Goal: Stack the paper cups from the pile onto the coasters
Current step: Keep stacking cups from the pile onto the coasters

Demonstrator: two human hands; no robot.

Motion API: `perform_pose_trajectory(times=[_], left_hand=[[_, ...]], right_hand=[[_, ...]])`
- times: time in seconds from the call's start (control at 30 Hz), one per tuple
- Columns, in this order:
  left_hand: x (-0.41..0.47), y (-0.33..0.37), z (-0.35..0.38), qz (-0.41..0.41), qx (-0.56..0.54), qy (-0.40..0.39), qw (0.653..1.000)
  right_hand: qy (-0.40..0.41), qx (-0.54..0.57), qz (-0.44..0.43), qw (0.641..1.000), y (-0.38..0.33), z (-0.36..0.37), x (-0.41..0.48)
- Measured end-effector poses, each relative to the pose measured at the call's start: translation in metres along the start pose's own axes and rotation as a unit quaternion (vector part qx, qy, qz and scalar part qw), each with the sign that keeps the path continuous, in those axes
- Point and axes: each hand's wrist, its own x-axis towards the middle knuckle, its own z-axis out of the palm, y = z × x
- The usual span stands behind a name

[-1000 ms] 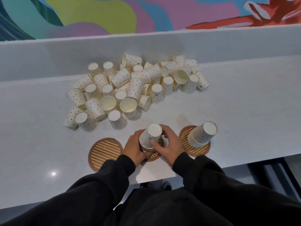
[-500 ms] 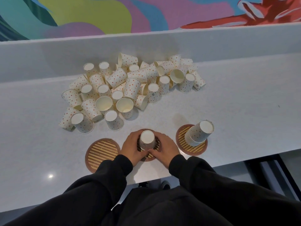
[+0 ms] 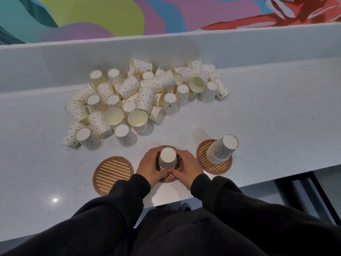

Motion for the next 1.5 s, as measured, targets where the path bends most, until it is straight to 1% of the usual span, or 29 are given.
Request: perform_pose_trajectory(times=[0.07,0.17,0.23,0.27,0.3,0.37,0.47,0.5,0.53,0.6,0.7,0.77,0.83,0.93,1.0,1.1,1.17,1.23,1.3,1.37,1.43,1.5], left_hand=[[0.000,0.002,-0.002,-0.003,-0.002,-0.004,1.000],[0.000,0.005,-0.012,-0.007,0.013,-0.031,0.999],[0.000,0.007,-0.024,-0.028,0.034,-0.037,0.998],[-0.001,0.009,-0.033,-0.041,0.033,-0.026,0.998],[-0.002,0.012,-0.044,-0.046,0.029,-0.002,0.999],[-0.004,0.017,-0.069,-0.031,0.033,0.088,0.995],[0.001,0.018,-0.109,-0.016,0.042,0.234,0.971],[0.004,0.014,-0.119,-0.024,0.044,0.261,0.964],[0.008,0.007,-0.126,-0.038,0.047,0.270,0.961],[0.015,-0.005,-0.132,-0.077,0.069,0.237,0.966],[0.014,-0.014,-0.122,-0.117,0.093,0.151,0.977],[0.006,-0.015,-0.111,-0.106,0.089,0.134,0.981],[-0.002,-0.012,-0.103,-0.109,0.060,0.121,0.985],[-0.008,-0.002,-0.093,-0.133,0.020,0.109,0.985],[-0.006,0.001,-0.091,-0.135,0.016,0.111,0.984],[-0.006,0.008,-0.100,-0.131,-0.019,0.136,0.982],[-0.007,0.022,-0.105,-0.087,-0.060,0.159,0.982],[-0.010,0.042,-0.105,-0.038,-0.091,0.161,0.982],[-0.012,0.059,-0.099,0.014,-0.094,0.152,0.984],[-0.014,0.070,-0.089,0.056,-0.076,0.127,0.987],[-0.014,0.075,-0.076,0.076,-0.057,0.094,0.991],[-0.014,0.075,-0.064,0.078,-0.038,0.059,0.994]], right_hand=[[-0.005,0.005,0.007,1.000,0.000,0.000,0.001],[-0.022,0.048,0.023,0.998,-0.006,-0.007,0.001],[-0.026,0.067,0.037,0.997,-0.010,-0.018,0.002],[-0.021,0.074,0.041,0.996,-0.013,-0.025,0.002],[-0.011,0.084,0.044,0.995,-0.018,-0.033,0.004],[0.013,0.119,0.041,0.992,-0.035,-0.050,0.011],[0.033,0.184,0.032,0.982,-0.070,-0.066,0.032],[0.033,0.181,0.017,0.983,-0.081,-0.068,0.042],[0.027,0.160,-0.008,0.987,-0.091,-0.067,0.051],[-0.007,0.080,-0.079,0.994,-0.106,-0.063,0.072],[-0.076,-0.075,-0.157,0.982,-0.123,-0.052,0.103],[-0.113,-0.157,-0.165,0.967,-0.131,-0.043,0.118],[-0.142,-0.223,-0.158,0.951,-0.131,-0.034,0.127],[-0.138,-0.284,-0.146,0.937,-0.124,-0.030,0.127],[-0.123,-0.277,-0.128,0.944,-0.120,-0.034,0.125],[-0.094,-0.192,-0.085,0.973,-0.112,-0.044,0.116],[-0.068,-0.131,-0.060,0.987,-0.103,-0.052,0.108],[-0.042,-0.082,-0.033,0.995,-0.092,-0.060,0.101],[-0.013,-0.038,-0.005,0.999,-0.082,-0.067,0.095],[0.019,0.013,0.026,0.999,-0.073,-0.075,0.088],[0.046,0.056,0.055,0.996,-0.066,-0.081,0.080],[0.060,0.089,0.084,0.991,-0.062,-0.084,0.074]])
